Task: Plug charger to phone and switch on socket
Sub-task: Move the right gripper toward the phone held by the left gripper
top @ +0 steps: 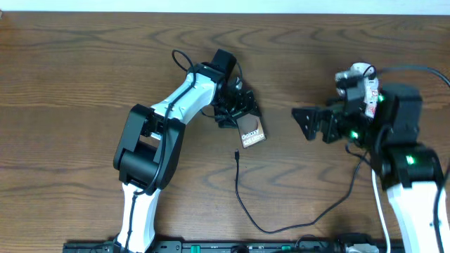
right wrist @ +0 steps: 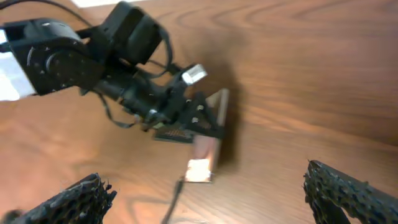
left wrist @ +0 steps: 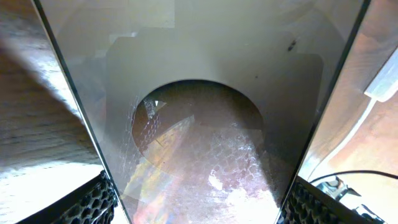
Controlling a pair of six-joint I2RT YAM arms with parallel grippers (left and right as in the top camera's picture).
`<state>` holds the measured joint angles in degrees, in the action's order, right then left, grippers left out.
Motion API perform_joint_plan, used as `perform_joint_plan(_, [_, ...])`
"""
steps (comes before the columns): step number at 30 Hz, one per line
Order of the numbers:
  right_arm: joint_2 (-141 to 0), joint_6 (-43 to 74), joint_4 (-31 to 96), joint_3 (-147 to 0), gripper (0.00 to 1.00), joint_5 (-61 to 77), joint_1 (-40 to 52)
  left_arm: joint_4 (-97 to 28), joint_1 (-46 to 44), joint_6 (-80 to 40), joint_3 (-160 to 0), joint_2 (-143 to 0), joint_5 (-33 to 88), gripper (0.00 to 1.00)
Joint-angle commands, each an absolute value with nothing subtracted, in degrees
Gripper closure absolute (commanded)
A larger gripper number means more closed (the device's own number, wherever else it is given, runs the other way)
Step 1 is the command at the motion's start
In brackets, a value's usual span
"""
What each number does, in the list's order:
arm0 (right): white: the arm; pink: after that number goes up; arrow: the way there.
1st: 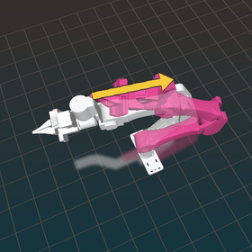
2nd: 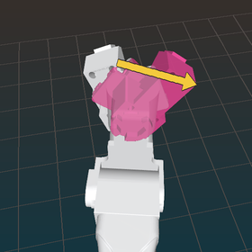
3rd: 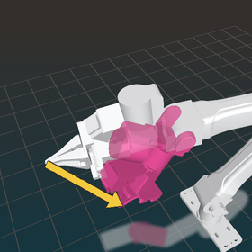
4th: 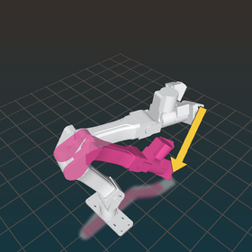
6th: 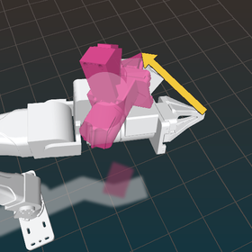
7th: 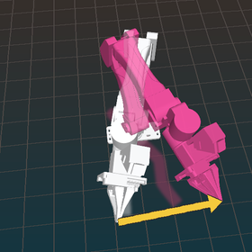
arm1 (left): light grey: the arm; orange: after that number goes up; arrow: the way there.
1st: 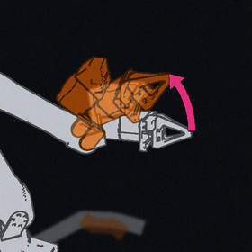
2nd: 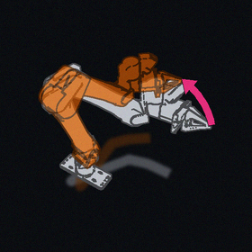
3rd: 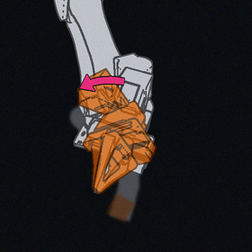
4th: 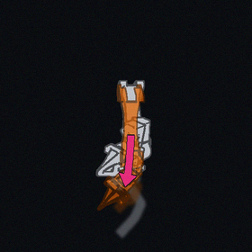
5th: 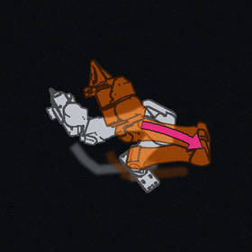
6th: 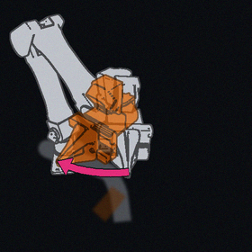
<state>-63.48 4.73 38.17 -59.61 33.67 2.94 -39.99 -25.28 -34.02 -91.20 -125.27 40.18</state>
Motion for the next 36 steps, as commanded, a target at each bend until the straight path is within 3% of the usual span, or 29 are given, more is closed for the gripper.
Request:
perform_joint_plan(1, [-67.4,7.9,39.2,-60.6,0.10,42.2,3.0,-39.9,-25.3,-33.0,-91.1,-125.7,43.1,0.24])
perform_joint_plan(3, [-70.7,7.9,40.8,-60.2,0.17,42.0,4.2,-39.9,-25.3,-33.0,-91.1,-125.7,43.1,0.24])
perform_joint_plan(9, [-77.5,7.9,41.4,-58.6,0.23,40.5,7.9,-39.1,-25.3,-32.8,-91.1,-125.7,43.1,0.24])
perform_joint_plan(25, [-95.0,9.3,35.0,-58.5,0.25,38.1,13.8,-38.2,-25.4,-28.5,-91.1,-125.7,50.9,0.23])
perform_joint_plan(36, [-97.8,14.1,29.7,-58.5,0.43,36.1,16.4,-38.0,-25.8,-24.8,-91.1,-125.7,53.6,0.23])
